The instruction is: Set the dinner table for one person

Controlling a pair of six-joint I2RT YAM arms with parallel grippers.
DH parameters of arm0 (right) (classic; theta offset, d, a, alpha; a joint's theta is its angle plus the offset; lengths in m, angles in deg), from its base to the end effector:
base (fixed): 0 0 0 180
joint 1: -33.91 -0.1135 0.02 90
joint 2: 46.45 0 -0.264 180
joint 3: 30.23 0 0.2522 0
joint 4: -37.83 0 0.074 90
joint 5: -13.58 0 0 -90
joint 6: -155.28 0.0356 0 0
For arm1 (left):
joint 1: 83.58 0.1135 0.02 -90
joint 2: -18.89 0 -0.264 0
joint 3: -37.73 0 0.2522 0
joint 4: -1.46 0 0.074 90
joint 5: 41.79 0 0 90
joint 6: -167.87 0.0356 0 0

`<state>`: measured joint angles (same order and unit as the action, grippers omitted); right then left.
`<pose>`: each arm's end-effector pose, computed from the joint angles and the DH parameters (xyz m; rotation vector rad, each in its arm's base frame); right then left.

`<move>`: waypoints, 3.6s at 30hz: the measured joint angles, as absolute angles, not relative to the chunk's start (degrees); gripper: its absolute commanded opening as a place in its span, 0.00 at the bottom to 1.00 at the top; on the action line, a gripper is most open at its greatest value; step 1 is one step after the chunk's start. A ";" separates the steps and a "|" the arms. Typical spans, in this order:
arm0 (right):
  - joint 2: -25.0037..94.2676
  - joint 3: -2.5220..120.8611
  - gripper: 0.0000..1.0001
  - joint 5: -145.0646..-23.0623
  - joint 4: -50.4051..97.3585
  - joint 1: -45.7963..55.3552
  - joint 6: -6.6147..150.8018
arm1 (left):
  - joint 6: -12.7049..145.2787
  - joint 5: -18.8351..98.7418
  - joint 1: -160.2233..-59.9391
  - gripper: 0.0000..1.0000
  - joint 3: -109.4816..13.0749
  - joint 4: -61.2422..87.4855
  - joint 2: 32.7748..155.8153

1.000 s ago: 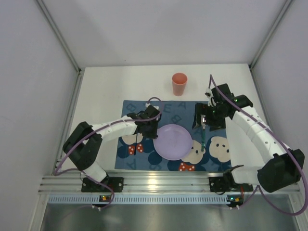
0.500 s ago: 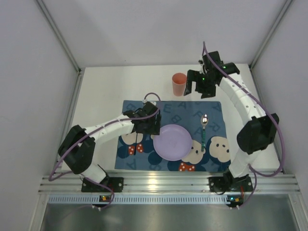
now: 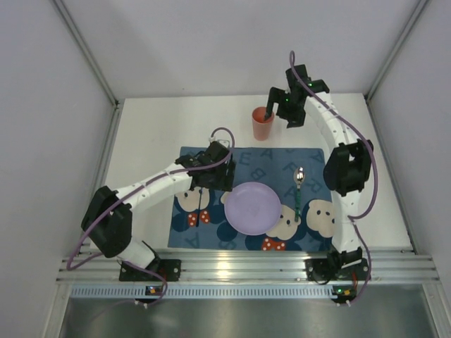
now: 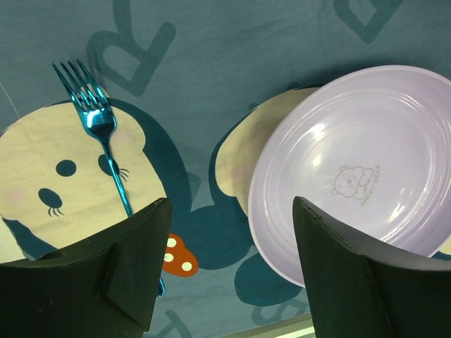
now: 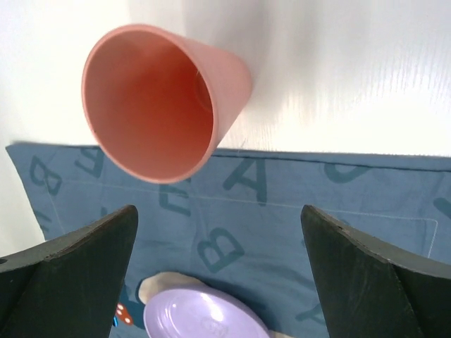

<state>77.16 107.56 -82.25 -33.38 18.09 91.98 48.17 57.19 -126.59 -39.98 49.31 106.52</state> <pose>0.4514 0.1317 0.3034 0.2085 2.6042 0.4043 0.2347 -0.2113 0.2415 0.2413 2.5738 -0.2792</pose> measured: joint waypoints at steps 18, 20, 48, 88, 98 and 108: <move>87.72 114.27 0.24 -78.12 -28.31 18.33 95.58 | 52.85 53.34 -117.80 0.73 -40.39 49.07 108.27; 88.27 114.60 0.08 -77.83 -28.11 18.33 95.63 | 52.98 52.90 -116.55 0.72 -40.09 48.90 108.27; 51.46 74.80 0.00 -66.73 -26.30 18.31 95.93 | 53.11 46.74 -114.37 0.71 -39.95 47.74 108.27; 12.10 56.77 1.00 -60.94 -8.53 11.45 86.82 | 59.91 73.43 -112.14 0.88 -50.97 43.37 105.72; -28.17 13.64 1.00 -66.53 17.29 11.30 68.63 | 70.84 80.11 -100.44 0.93 -11.76 5.53 94.09; -35.03 13.10 1.00 -67.56 8.81 11.30 62.80 | 76.26 69.86 -95.02 0.98 -3.69 -17.59 104.84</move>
